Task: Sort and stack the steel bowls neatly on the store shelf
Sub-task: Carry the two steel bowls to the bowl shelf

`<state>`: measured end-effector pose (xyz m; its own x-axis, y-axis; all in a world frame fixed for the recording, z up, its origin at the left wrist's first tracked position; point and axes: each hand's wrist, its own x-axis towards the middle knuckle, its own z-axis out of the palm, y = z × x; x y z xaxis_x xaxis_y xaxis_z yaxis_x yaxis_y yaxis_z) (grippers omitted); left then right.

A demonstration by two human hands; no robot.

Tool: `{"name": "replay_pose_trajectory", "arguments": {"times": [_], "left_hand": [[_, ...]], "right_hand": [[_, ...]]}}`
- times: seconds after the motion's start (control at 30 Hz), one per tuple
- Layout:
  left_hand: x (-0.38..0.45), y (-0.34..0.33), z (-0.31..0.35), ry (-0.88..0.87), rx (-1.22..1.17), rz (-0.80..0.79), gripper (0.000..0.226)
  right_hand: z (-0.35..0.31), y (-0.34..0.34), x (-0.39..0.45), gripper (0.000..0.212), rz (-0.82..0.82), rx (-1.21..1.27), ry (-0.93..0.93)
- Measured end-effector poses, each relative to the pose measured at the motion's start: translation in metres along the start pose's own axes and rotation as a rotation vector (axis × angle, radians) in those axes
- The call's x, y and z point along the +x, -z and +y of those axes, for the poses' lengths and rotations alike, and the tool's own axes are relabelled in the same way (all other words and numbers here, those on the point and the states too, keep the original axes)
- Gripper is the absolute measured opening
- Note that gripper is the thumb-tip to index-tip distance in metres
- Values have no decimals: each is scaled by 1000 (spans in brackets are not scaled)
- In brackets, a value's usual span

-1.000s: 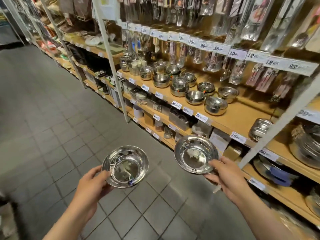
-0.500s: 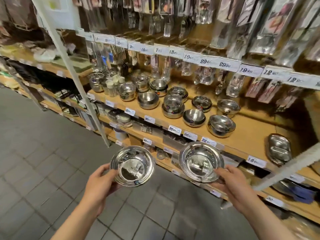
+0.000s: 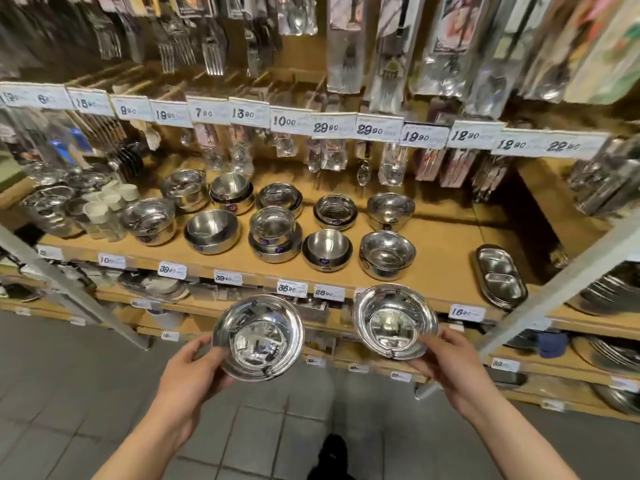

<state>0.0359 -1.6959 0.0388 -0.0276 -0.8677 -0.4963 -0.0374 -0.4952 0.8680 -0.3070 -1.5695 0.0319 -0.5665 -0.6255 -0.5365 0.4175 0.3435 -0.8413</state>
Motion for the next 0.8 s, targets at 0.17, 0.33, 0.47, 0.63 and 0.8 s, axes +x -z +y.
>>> {"name": "replay_pose_trajectory", "arguments": {"times": [0.17,0.33,0.47,0.63,0.8], "left_hand": [[49,-43,24,17,31,-109,23],[88,-96,40,13,78,-233,25],[108,-127,45,28,120,-269,23],[131,-154,60,55,160,-317,28],[156,-190,87,5,234,-405,33]], "right_hand": [[-21,17,45,8,125,47,-6],[-39,37,96,9,281,141,-8],[-44,49,133,21,365,162,-30],[-46,52,160,26,440,194,-68],[-47,58,189,29,496,119,-73]]}}
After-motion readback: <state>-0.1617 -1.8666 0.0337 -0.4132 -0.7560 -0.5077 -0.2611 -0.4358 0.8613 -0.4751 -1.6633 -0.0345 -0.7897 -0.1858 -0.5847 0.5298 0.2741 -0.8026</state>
